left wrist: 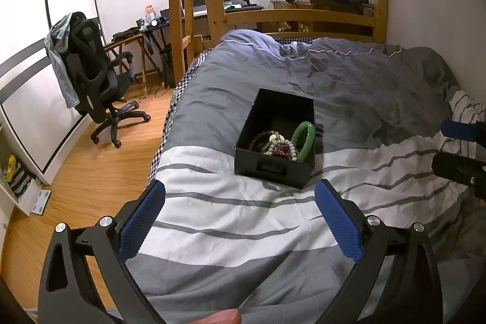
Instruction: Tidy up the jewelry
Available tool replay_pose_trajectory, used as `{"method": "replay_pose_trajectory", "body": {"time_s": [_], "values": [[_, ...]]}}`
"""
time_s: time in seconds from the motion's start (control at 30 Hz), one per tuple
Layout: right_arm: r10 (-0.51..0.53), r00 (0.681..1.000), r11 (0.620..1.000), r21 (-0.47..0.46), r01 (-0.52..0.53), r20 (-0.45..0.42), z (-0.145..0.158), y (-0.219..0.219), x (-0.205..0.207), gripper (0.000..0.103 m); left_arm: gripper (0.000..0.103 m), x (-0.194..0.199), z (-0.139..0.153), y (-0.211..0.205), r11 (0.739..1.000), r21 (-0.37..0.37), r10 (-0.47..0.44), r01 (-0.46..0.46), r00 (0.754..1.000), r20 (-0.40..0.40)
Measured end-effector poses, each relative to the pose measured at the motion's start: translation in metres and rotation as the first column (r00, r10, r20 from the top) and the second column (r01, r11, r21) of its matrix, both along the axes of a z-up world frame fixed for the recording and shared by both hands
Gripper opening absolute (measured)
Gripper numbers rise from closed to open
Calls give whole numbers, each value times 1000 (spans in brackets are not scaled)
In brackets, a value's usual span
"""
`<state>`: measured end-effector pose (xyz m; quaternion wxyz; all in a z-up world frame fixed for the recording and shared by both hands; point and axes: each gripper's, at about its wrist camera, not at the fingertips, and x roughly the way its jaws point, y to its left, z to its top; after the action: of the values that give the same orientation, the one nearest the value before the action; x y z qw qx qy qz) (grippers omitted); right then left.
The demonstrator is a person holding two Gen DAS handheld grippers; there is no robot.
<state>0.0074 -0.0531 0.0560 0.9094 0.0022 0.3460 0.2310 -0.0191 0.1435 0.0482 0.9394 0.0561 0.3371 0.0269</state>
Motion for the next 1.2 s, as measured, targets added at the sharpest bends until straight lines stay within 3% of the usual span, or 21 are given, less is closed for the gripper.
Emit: {"method": "replay_pose_trajectory", "body": {"time_s": [1.2], "values": [[-11,1000,1000,10,11,-14,-4,3,-1,99,97,1,-9,-6,1000,18,8,-8,1000,-4]]}}
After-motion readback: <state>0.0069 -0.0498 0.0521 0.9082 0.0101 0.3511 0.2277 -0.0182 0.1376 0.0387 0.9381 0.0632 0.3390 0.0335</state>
